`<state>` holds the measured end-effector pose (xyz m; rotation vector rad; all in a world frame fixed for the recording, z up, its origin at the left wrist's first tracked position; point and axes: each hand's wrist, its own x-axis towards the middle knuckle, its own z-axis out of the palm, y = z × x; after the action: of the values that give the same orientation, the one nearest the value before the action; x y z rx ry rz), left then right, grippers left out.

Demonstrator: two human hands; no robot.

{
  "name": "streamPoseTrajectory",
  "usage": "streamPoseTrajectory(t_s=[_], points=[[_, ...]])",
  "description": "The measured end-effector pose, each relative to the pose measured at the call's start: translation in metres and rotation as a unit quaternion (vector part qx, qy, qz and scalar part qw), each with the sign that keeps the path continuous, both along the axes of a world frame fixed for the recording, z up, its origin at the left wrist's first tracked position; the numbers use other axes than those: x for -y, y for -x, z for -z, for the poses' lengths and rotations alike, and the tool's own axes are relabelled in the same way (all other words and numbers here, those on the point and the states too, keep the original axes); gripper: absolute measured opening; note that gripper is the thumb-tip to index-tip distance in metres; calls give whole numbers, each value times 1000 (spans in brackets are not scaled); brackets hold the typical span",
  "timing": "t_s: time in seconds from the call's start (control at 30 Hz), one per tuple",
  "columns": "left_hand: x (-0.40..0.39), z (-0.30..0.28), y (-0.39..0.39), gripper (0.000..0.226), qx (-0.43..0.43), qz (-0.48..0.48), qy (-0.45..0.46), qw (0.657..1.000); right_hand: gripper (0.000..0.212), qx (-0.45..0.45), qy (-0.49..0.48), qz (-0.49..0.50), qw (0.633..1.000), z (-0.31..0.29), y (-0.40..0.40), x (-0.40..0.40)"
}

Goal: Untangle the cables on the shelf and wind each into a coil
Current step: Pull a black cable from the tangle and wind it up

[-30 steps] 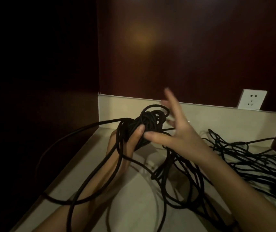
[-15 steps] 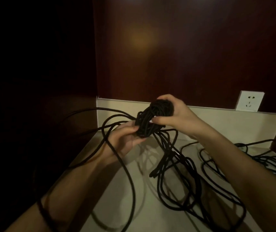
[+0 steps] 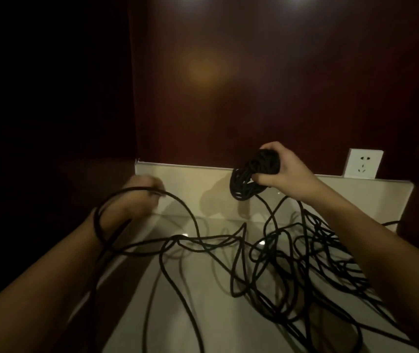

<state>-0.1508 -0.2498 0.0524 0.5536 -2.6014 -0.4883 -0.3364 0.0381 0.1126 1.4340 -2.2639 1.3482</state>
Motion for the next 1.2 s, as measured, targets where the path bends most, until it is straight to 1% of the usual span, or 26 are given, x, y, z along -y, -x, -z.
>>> streamPoseTrajectory(t_s=[0.03, 0.07, 0.1, 0.13, 0.17, 0.2, 0.23, 0.27, 0.3, 0.33, 0.37, 0.47, 0.53, 0.6, 0.63, 0.67, 0.7, 0.77, 0.8, 0.87, 0.93, 1.0, 1.07, 1.13, 1.17, 1.2], points=[[-12, -14, 2, 16, -77, 11, -48, 996, 55, -13, 0, -11, 1000, 1, -3, 3], [-22, -29, 6, 20, -162, 48, -136, 976, 56, -20, 3, -22, 1000, 2, -7, 6], [-37, -45, 3, 23, -205, 93, -234, 946, 56, -26, 8, -33, 999, 2, -10, 8], [-47, -57, 3, 24, -225, 138, -317, 911, 55, -30, 12, -42, 999, 1, -13, 9], [-52, -63, 2, 25, -216, 170, -351, 895, 55, -33, 17, -50, 998, 0, -16, 10], [-60, -68, 4, 26, -181, 190, -321, 910, 55, -36, 21, -56, 998, -1, -19, 11], [-71, -71, 4, 29, -135, 194, -255, 938, 54, -35, 24, -62, 997, -1, -21, 13], [-84, -74, 6, 38, -99, 206, -194, 954, 54, -30, 27, -68, 997, -1, -24, 14], [-97, -76, 9, 52, -68, 219, -153, 961, 54, -19, 31, -75, 997, -2, -26, 16], [-107, -75, 12, 64, -50, 232, -140, 961, 54, -4, 37, -87, 996, -3, -29, 17], [-115, -73, 14, 69, -40, 248, -144, 957, 54, 14, 45, -104, 994, -3, -32, 19], [-124, -68, 17, 56, -79, 271, -226, 932, 59, 69, 63, -149, 984, -3, -43, 17], [-125, -63, 13, 51, -100, 278, -286, 912, 69, 94, 61, -146, 983, -2, -48, 11], [-128, -57, 8, 49, -109, 276, -307, 904, 79, 100, 56, -135, 984, 3, -55, 8], [-129, -55, 6, 48, -120, 274, -320, 899, 83, 125, 69, -140, 980, 7, -59, 8], [-132, -51, 2, 48, -137, 275, -351, 884, 83, 173, 95, -155, 968, 12, -63, 9], [-135, -47, -2, 49, -160, 277, -399, 859, 79, 247, 135, -179, 943, 17, -67, 10], [-142, -37, -10, 49, -200, 271, -506, 794, 57, 390, 194, -245, 866, 24, -73, 11], [-146, -32, -16, 45, -212, 265, -543, 768, 46, 426, 199, -272, 840, 27, -75, 10], [-150, -22, -28, 31, -211, 274, -576, 741, 33, 440, 185, -310, 822, 33, -75, 5], [-150, -13, -42, 32, -199, 318, -589, 715, 28, 426, 163, -320, 830, 33, -73, -1], [-147, -7, -56, 44, -188, 371, -600, 683, 31, 418, 141, -314, 841, 31, -74, -9], [-144, -3, -66, 46, -187, 422, -619, 636, 30, 405, 117, -297, 857, 31, -81, -13], [-146, 0, -73, 46, -198, 458, -632, 592, 18, 371, 82, -261, 888, 37, -95, -14], [-147, 2, -75, 50, -214, 455, -636, 585, 15, 332, 64, -236, 911, 41, -103, -12], [-149, 2, -76, 56, -232, 436, -636, 593, 17, 266, 52, -198, 942, 47, -110, -12]])
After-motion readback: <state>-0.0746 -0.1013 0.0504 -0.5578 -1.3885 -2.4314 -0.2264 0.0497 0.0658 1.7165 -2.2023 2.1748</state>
